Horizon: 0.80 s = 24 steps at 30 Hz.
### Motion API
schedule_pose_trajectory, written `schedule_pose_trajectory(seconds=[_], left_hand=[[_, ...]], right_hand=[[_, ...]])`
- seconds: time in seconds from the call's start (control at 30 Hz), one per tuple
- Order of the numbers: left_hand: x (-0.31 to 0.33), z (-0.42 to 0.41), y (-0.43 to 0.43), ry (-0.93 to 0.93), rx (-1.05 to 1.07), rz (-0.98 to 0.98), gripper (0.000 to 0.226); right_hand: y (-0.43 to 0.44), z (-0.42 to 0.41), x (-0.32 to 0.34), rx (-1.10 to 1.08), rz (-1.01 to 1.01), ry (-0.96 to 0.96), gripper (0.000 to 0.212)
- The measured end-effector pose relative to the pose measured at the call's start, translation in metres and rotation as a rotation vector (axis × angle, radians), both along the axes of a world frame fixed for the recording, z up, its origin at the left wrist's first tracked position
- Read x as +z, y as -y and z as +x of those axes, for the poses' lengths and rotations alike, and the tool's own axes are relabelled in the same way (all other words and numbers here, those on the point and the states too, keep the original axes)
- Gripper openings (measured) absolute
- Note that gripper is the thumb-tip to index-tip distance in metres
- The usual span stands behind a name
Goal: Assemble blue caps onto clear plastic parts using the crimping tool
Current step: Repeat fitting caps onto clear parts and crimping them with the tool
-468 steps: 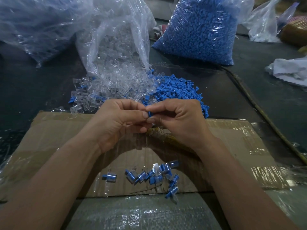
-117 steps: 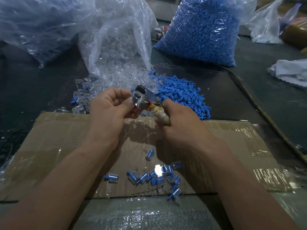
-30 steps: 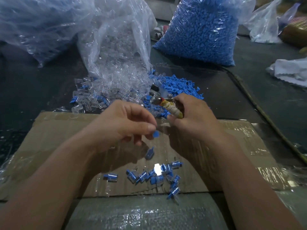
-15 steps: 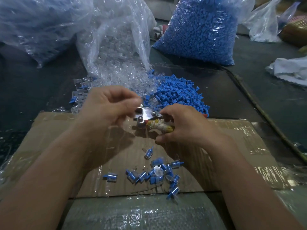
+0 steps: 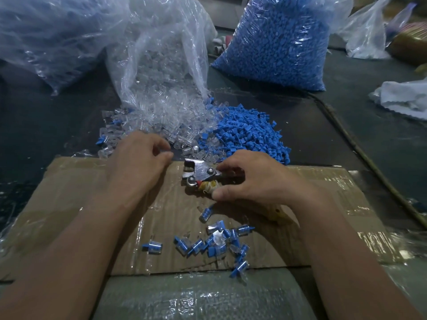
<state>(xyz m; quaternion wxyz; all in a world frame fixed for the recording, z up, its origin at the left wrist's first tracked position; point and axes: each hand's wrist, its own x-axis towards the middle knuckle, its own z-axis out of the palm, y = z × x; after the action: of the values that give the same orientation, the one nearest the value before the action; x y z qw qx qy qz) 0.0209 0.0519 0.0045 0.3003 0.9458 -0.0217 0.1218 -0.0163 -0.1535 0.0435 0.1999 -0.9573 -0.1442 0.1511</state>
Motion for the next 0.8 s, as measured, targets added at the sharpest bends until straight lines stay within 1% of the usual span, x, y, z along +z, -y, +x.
schedule_pose_trajectory(seconds=[0.07,0.1,0.17,0.23,0.33,0.43,0.5,0.6,0.7,0.8], left_hand=[[-0.002,0.001,0.0,0.041,-0.006,-0.003,0.011],[-0.002,0.0,0.0,0.068,-0.001,-0.042,0.009],[-0.003,-0.002,0.0,0.109,0.03,-0.205,0.006],[-0.002,-0.003,0.001,0.115,0.05,-0.394,0.007],[0.004,-0.008,0.006,0.054,-0.007,-0.583,0.016],[0.011,-0.015,0.011,-0.044,-0.062,-0.711,0.016],[0.014,-0.018,0.012,-0.083,-0.095,-0.742,0.011],[0.019,-0.021,0.015,-0.141,-0.145,-0.796,0.006],[0.023,-0.025,0.018,-0.19,-0.182,-0.816,0.008],[0.025,-0.028,0.02,-0.224,-0.231,-0.82,0.01]], right_hand=[[0.0,0.0,0.002,-0.037,0.064,-0.006,0.05],[0.001,0.001,0.001,-0.06,0.093,0.007,0.04],[0.004,0.005,0.0,-0.143,0.138,0.108,0.018],[0.011,0.009,-0.002,-0.274,0.167,0.259,0.009],[0.021,0.014,-0.006,-0.444,0.175,0.378,0.012],[0.027,0.017,-0.012,-0.502,0.147,0.403,0.011],[0.027,0.019,-0.016,-0.492,0.136,0.403,0.007],[0.024,0.022,-0.021,-0.449,0.082,0.416,0.018],[0.018,0.026,-0.027,-0.414,0.029,0.385,0.026],[0.014,0.029,-0.031,-0.388,-0.028,0.376,0.024]])
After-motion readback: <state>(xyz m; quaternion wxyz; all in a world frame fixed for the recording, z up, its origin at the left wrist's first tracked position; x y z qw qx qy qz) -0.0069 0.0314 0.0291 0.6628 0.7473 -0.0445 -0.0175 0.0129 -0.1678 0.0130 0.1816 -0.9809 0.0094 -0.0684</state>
